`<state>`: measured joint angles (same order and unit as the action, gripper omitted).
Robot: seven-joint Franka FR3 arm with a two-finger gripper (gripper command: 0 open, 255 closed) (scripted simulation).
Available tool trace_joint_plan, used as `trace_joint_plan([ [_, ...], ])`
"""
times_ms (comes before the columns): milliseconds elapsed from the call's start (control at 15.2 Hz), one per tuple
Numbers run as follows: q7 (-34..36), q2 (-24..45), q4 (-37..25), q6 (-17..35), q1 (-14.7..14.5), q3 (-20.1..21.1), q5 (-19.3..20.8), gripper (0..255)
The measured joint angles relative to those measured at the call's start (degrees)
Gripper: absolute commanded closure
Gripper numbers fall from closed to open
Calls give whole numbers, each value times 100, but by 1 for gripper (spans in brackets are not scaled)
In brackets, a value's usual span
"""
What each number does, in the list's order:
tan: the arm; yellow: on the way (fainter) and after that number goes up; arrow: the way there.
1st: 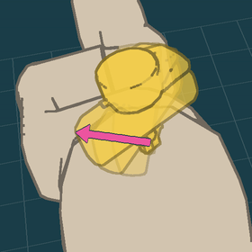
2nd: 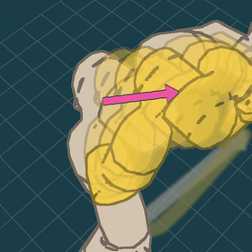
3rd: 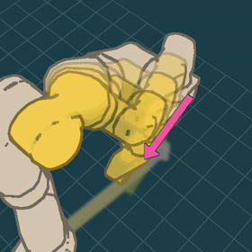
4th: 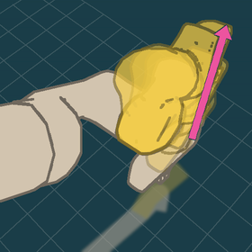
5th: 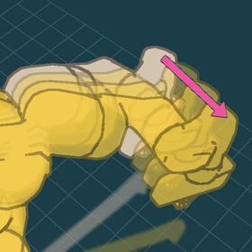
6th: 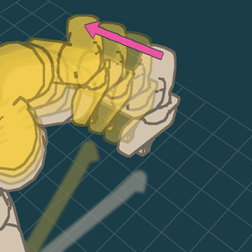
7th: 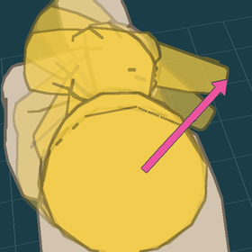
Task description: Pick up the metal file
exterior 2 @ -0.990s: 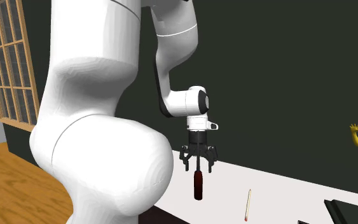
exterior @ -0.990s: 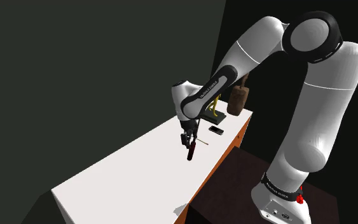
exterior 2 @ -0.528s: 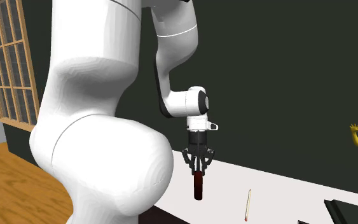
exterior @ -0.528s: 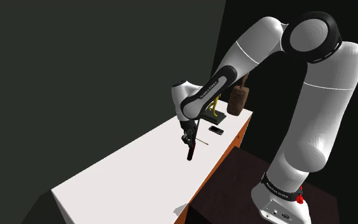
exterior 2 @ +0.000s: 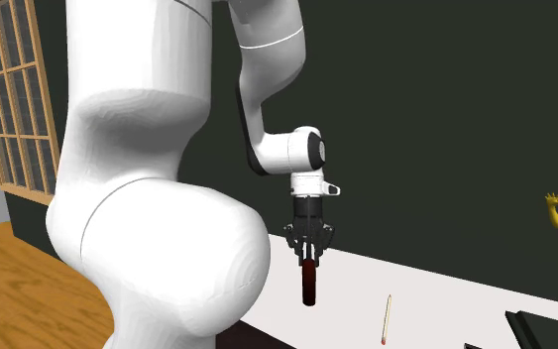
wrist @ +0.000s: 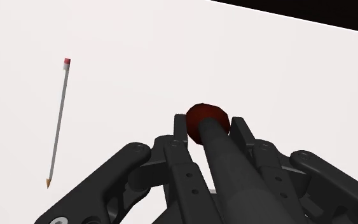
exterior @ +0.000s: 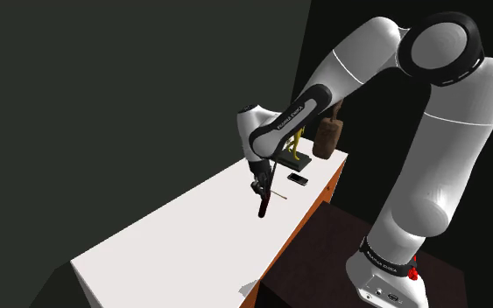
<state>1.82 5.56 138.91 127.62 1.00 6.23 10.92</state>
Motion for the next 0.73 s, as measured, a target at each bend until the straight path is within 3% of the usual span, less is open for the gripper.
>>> trace_joint_plan([
  [726, -212, -641, -202, -820, -6, 24, -188, 255],
])
